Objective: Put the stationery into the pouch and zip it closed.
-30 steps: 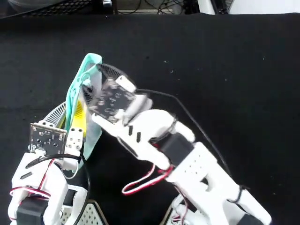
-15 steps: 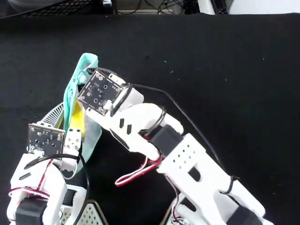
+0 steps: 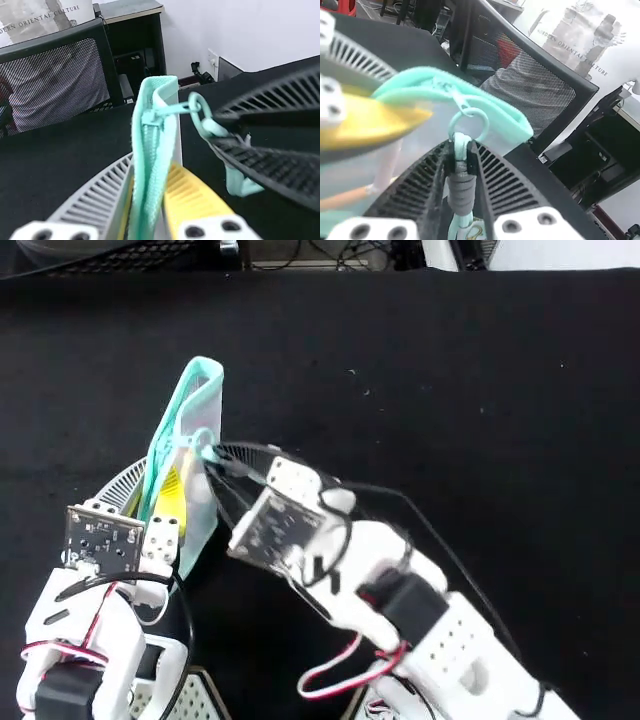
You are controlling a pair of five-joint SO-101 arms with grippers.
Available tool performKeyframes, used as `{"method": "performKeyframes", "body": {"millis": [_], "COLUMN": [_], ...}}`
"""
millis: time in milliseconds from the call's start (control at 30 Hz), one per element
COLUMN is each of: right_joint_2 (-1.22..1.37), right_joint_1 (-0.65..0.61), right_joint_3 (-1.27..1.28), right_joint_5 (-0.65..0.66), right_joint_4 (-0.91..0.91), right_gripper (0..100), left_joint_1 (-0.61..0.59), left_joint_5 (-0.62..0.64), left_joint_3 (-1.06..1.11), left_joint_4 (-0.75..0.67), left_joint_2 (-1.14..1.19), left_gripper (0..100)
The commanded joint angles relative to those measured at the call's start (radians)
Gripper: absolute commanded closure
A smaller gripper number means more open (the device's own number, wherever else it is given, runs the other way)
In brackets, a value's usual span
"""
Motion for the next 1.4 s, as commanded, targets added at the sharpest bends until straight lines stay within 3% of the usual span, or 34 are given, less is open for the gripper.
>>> {"method": "performKeyframes", "body": {"millis": [0, 500, 667, 967, 1367], "right_joint_2": [-0.067, -0.081, -0.054, 0.248, 0.252], "right_joint_1": [-0.014, -0.015, -0.015, -0.048, -0.055], "right_joint_3": [0.076, 0.013, -0.107, -0.326, -0.328], "right_joint_5": [0.008, -0.028, -0.199, -0.232, -0.224], "right_joint_4": [-0.006, -0.006, -0.006, -0.006, -0.015], "right_gripper": [98.5, 97.7, 76.6, 82.8, 83.1], "left_joint_1": [-0.004, -0.004, -0.004, -0.004, -0.004], "left_joint_5": [-0.008, -0.008, -0.008, -0.006, -0.008], "left_joint_3": [-0.012, -0.007, -0.005, -0.004, -0.004], "left_joint_4": [0.003, -0.002, -0.002, 0.003, 0.003], "left_joint_2": [-0.002, -0.002, -0.002, -0.002, -0.002], "left_gripper": [97, 97, 97, 97, 97]}}
